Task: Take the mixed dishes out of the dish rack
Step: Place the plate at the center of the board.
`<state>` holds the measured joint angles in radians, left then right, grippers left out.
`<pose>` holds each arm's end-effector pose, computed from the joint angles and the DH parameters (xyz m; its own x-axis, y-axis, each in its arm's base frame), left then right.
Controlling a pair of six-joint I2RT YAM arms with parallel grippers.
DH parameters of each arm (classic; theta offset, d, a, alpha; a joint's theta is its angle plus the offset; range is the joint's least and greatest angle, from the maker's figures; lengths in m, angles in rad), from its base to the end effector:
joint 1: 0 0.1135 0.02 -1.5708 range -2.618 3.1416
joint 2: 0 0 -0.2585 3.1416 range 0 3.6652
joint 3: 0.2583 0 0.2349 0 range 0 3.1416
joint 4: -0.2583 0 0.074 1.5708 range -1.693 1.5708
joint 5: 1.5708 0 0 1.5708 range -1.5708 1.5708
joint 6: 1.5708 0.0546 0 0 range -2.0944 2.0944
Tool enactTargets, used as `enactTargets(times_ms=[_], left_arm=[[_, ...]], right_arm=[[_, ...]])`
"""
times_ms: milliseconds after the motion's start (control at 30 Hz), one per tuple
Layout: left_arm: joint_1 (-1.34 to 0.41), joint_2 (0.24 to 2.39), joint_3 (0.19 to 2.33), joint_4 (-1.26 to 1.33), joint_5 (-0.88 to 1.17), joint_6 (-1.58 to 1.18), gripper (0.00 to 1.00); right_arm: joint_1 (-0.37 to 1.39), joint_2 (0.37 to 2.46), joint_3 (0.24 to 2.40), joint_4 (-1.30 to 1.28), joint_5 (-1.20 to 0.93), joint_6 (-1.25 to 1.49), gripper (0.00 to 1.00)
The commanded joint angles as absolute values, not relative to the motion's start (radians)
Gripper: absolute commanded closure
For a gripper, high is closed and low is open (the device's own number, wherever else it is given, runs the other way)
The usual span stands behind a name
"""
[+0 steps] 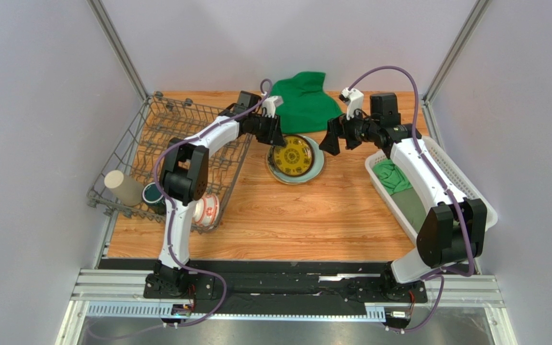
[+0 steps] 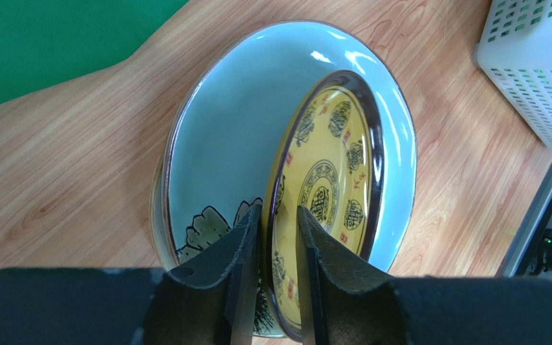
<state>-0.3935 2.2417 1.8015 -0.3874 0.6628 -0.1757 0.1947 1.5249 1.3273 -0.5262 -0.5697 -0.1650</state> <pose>0.4405 -0.2193 0.1873 -0.7896 0.1786 -0.5870 0.5573 0.6090 -0.5644 0.3205 0.0932 0.3065 -0.5490 -0.2492 -0.7978 -0.6585 0.7168 0.2293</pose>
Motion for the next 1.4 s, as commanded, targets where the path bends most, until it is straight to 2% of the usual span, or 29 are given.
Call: enactTargets(times_ms=[0,367,833,1100,1367], left_arm=[[-0.400,2.255,1.850,-0.393,0.667,-0.155,0.66],[-0.425,2.220,1.842,-0.454,0.494,-0.051,0.53],[-0.474,2.163,1.830,-0.486,0.262,-0.002,0.51],[-0.474,1.950,1.740,-0.453,0.160,0.064,0.50],[-0.474,1.677,1.625,-0.480,0.031,0.152,0.45]], right_arm=[[0.192,1.526,1.331,-0.509,-0.591,-0.176,0.03],[0.190,1.537,1.333,-0.514,-0.600,-0.175,0.03],[0.189,1.539,1.331,-0.515,-0.611,-0.176,0.03],[0.189,1.542,1.331,-0.515,-0.606,-0.179,0.03],[0.189,1.532,1.330,-0.509,-0.597,-0.170,0.02]])
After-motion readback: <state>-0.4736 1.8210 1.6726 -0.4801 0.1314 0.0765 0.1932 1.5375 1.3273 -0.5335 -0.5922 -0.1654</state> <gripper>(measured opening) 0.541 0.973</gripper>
